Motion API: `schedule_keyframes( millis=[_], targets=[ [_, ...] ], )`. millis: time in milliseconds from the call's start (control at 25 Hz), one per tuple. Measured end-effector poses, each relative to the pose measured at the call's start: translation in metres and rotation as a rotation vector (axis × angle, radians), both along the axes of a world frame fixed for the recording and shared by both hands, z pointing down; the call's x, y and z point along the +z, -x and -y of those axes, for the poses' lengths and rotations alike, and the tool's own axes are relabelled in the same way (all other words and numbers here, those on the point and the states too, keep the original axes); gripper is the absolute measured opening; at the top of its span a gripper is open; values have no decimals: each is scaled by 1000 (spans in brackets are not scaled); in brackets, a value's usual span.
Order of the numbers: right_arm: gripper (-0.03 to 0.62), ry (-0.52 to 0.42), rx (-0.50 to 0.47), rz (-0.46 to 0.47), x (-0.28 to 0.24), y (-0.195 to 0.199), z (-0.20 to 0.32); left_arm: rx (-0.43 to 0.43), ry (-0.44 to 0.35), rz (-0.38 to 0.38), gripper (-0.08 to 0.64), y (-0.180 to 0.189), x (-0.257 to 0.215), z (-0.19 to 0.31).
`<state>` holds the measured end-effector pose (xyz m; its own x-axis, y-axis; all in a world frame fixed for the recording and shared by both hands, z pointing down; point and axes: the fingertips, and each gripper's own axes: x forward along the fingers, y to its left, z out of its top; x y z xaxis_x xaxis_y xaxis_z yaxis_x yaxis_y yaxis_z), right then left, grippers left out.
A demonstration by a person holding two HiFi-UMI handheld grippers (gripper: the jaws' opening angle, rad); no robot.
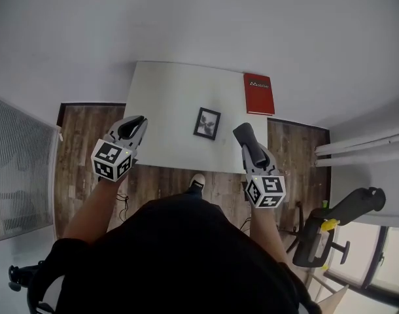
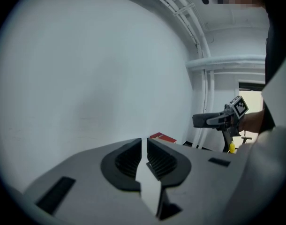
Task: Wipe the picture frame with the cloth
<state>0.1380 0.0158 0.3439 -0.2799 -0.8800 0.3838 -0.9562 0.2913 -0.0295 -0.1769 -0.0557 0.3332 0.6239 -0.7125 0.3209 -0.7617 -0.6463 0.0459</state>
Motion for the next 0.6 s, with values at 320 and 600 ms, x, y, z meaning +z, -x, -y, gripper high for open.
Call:
schedule_keyframes(
  millis=[320,600],
  targets=[
    [109,32,-48,4,14,-36,61,-30,39,21,41,-37,15,37],
    [109,62,-111,21,35,-50,106,-92,63,40,41,-50,24,61]
  ],
)
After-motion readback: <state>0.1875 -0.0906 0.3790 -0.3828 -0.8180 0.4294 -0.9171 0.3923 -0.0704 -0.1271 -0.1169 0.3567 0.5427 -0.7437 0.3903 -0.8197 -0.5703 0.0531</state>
